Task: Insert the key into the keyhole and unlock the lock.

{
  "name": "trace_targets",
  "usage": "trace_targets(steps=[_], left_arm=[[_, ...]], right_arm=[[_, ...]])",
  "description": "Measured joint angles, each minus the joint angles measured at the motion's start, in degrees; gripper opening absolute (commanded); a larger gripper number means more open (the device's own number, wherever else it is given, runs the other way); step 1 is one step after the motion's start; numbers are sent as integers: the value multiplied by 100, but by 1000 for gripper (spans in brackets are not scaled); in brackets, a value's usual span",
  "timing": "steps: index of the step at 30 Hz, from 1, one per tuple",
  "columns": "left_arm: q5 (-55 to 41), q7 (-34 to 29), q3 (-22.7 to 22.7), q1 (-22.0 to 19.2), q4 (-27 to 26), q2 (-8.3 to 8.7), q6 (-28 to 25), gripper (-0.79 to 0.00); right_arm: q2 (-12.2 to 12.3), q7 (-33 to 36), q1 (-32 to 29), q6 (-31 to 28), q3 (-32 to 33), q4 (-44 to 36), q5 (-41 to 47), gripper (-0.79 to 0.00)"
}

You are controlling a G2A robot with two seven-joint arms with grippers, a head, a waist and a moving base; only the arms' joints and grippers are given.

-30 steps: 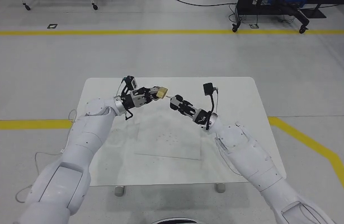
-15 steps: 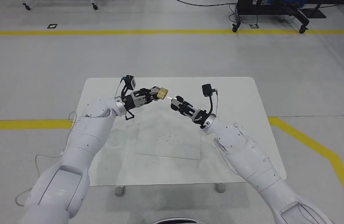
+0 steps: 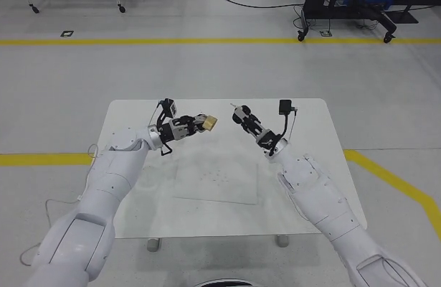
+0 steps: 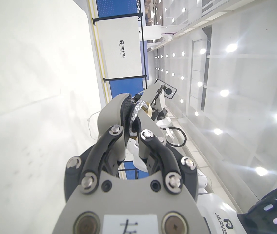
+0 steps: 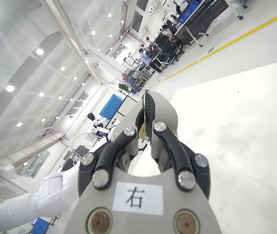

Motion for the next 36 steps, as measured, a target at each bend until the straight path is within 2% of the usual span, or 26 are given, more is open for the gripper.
trace_targets(steps=[13, 22, 30, 33, 36], left_arm=[[58, -276, 91, -51, 93, -66, 71, -785], [43, -287, 82, -89, 178, -95, 111, -785], [-23, -302, 49, -145, 303, -119, 189, -785], [-227, -241, -17, -157, 414, -137, 435, -785], [-505, -364, -41, -202, 549, -177, 1092, -785]], right_arm=[[-348, 5, 787, -341, -590, 1021, 170, -785], [-435, 692, 777, -794, -633, 1216, 789, -785], [-407, 865, 639, -817, -448, 1097, 787, -785], [-382, 692, 538, -885, -298, 938, 691, -785], [-350, 526, 396, -870, -185, 661, 398, -785]])
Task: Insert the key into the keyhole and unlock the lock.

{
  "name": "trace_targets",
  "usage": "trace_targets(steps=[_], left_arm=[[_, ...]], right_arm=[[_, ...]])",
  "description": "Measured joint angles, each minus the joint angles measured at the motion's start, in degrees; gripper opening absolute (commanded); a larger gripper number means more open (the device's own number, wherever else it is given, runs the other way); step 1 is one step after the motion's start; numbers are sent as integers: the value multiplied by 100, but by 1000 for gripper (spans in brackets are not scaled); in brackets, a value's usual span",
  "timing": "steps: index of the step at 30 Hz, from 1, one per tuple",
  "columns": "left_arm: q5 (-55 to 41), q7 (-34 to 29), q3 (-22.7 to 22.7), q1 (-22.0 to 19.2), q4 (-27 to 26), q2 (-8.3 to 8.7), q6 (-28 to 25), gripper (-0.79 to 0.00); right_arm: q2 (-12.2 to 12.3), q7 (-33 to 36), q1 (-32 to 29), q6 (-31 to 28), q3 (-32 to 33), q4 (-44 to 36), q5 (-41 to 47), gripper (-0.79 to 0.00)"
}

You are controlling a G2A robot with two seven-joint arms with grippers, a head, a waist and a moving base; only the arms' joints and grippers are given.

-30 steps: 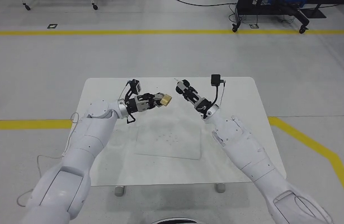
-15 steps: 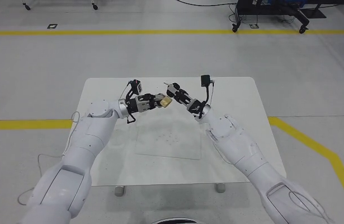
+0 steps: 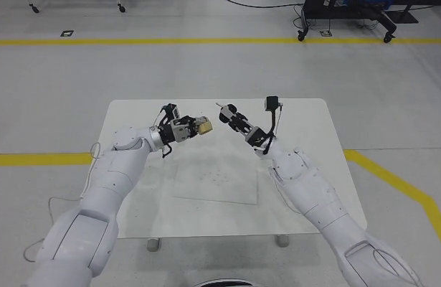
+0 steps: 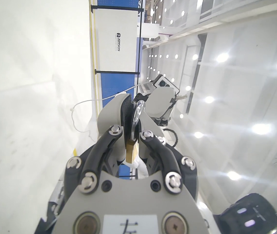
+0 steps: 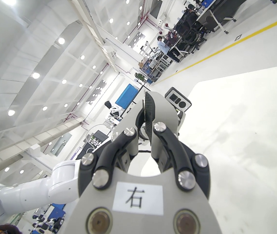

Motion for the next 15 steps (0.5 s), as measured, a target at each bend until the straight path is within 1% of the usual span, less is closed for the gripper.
trace_targets(steps=[1, 4, 5, 6, 9, 13, 15], left_arm=[[-135, -121, -15, -42, 72, -17, 373, -785], [-573, -468, -103, -120, 226, -37, 1246, -785], [-588, -478, -108, -122, 232, -37, 1374, -785], [-563, -463, -107, -122, 231, -37, 1393, -785], [-522, -436, -104, -119, 225, -36, 1166, -785], [-527, -429, -105, -111, 213, -37, 1163, -785], [-553, -291, -115, -22, 59, -43, 1142, -785]], right_arm=[[16, -33, -76, -57, 61, -143, -37, -785], [53, 97, -219, -377, 176, -457, 9, -785], [55, 109, -223, -385, 179, -457, 15, -785], [55, 110, -221, -367, 178, -446, 15, -785], [53, 104, -216, -340, 174, -432, 14, -785], [53, 103, -216, -341, 174, -433, 13, -785], [53, 104, -217, -340, 173, -434, 14, -785]])
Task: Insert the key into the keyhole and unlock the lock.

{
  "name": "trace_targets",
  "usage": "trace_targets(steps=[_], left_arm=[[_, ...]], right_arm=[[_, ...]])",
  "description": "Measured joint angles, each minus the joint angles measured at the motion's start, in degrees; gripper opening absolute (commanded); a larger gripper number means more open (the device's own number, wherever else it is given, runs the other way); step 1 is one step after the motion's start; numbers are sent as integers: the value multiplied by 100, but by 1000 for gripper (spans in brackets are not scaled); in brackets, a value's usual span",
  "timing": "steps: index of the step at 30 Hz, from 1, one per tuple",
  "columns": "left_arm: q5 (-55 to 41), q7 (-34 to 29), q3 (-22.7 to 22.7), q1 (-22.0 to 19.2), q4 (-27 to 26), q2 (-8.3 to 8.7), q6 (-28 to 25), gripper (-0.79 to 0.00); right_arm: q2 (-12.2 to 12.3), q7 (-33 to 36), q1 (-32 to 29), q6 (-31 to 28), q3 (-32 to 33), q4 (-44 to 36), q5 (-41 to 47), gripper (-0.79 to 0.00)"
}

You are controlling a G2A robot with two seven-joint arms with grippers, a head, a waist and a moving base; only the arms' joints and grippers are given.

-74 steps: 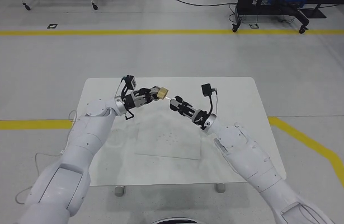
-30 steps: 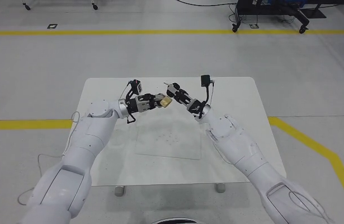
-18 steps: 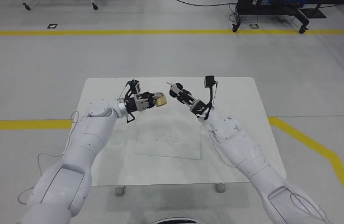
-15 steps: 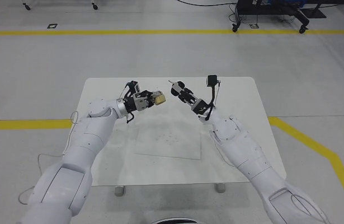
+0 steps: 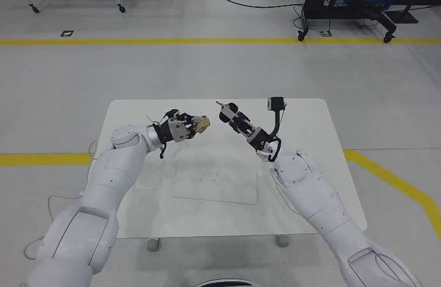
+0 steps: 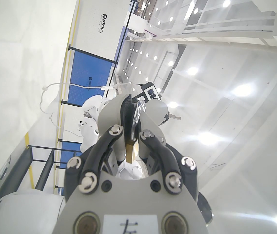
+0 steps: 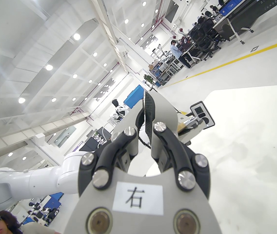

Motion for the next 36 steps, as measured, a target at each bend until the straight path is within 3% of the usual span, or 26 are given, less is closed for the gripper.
trace_targets(steps=[6, 12, 17, 26, 36], left_arm=[[-156, 535, -125, 355, -557, 13, -59, -785], [16, 1237, -318, 589, -1048, 75, -821, -785], [464, 1785, -390, 812, -1449, 142, -1316, -785], [772, 2482, -514, 1115, -1937, 201, -1277, -785], [1074, 2784, -666, 1273, -2267, 268, -1381, -785]], right_arm=[[-1, 52, -204, 390, 26, -72, 121, -785], [-11, 180, -564, 914, 131, -185, 1003, -785], [-71, -392, -704, 1347, -52, -386, 476, -785], [-246, -1200, -683, 1613, -476, -469, -66, -785], [-361, -520, -475, 1450, -584, -93, 598, -785]])
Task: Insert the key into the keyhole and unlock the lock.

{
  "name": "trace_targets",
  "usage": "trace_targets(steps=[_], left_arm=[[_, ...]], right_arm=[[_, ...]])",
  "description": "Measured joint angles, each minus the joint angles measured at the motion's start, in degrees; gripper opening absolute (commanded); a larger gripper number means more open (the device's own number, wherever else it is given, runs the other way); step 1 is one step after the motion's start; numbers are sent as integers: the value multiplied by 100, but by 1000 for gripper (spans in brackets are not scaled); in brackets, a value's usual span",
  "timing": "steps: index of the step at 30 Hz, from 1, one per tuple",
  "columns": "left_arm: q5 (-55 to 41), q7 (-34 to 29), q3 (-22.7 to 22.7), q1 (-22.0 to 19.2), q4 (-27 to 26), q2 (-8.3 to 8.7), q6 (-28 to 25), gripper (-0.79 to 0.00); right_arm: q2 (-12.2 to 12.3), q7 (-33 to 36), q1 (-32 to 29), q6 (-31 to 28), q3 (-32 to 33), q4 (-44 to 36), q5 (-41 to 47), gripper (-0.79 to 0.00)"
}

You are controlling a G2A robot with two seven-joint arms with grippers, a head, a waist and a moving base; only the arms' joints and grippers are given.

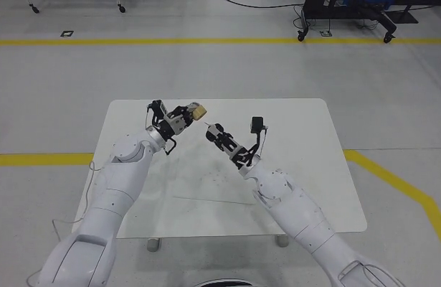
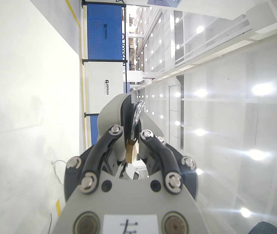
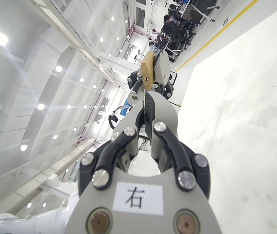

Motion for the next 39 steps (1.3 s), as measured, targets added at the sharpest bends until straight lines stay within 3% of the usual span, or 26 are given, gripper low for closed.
trace_targets(steps=[39], left_arm=[[388, 225, -79, 156, -279, 26, -104, -785]], right_arm=[[-264, -158, 230, -56, 181, 497, 168, -785]])
